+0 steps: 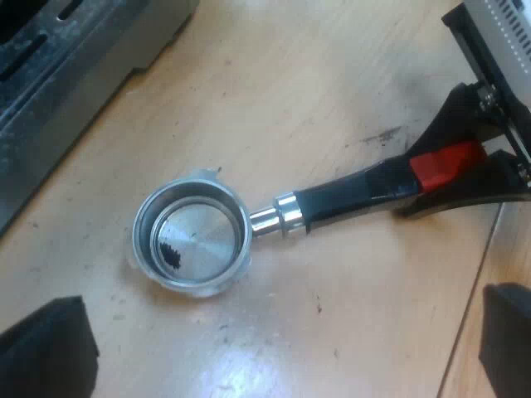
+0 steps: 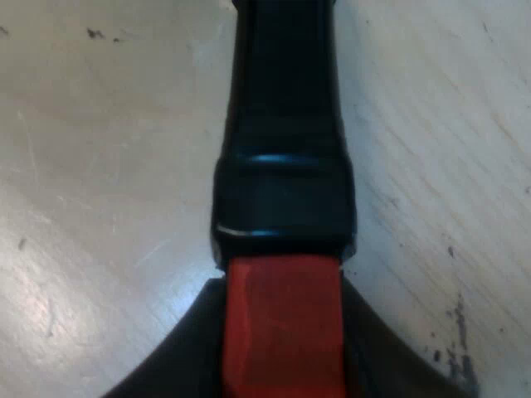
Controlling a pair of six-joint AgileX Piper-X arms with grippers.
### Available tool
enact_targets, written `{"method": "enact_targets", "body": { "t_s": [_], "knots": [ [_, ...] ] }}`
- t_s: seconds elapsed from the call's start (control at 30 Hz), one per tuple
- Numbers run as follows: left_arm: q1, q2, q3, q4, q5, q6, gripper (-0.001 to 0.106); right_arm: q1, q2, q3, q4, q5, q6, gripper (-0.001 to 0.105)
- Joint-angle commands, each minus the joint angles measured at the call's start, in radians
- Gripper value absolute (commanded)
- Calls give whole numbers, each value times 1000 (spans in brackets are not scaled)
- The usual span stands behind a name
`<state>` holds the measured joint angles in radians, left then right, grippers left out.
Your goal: Grind coffee beans and then tamp
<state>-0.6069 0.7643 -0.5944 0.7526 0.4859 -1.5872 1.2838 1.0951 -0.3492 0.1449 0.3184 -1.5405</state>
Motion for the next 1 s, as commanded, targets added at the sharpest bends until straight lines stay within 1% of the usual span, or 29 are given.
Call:
{"method": "enact_targets", "body": {
  "t_s": [0.03, 0.17, 0.23, 0.27, 0.3, 0.37, 0.4, 0.47, 0.57, 0.6, 0.67, 0.73, 0.83, 0.9, 0.93, 1.0],
  "knots": [
    [-3, 13, -1, -19, 12, -1, 98, -4, -1, -7, -29, 14, 13, 0],
    [-3, 16, -1, -14, 12, -1, 98, -4, -1, -7, 11, 14, 31, 0],
    [-3, 16, -1, -15, 12, -1, 98, -4, -1, -7, 49, 14, 65, 1],
    [-3, 16, -1, -15, 12, -1, 98, -4, -1, -7, 54, 11, 69, 2],
    [-3, 16, -1, -15, 12, -1, 98, -4, -1, -7, 67, -4, 85, 8],
    [-3, 16, -1, -11, 12, -1, 98, -4, -1, -7, 80, -46, 103, 27],
    [-3, 16, -1, -11, 12, -1, 98, -4, -1, -7, 85, -58, 110, 33],
    [-3, 16, -1, -12, 12, -1, 98, -4, -1, -9, 107, -67, 116, 50],
    [-3, 16, -1, -12, 12, -1, 98, -4, -1, -13, 163, -78, 116, 63],
    [-3, 16, -1, -12, 12, -3, 98, -4, -1, -17, 175, -79, 116, 64],
    [-3, 4, -1, -3, 12, -7, 98, -4, -1, -42, 259, -78, 124, 68],
    [-3, -18, -1, 13, 10, -7, 98, -4, -1, -73, 339, -76, 124, 67],
    [-3, -64, -1, 50, -27, -7, 98, -4, -1, -124, 451, -58, 124, 67],
    [-3, -88, -1, 62, -39, -7, 98, -4, -1, -151, 493, -58, 122, 67],
    [-3, -126, -1, 73, -44, -7, 98, -4, -1, -176, 541, -58, 122, 67],
    [-3, -163, -1, 92, -55, -16, 98, -4, -1, -204, 604, -43, 122, 67]
  ]
}}
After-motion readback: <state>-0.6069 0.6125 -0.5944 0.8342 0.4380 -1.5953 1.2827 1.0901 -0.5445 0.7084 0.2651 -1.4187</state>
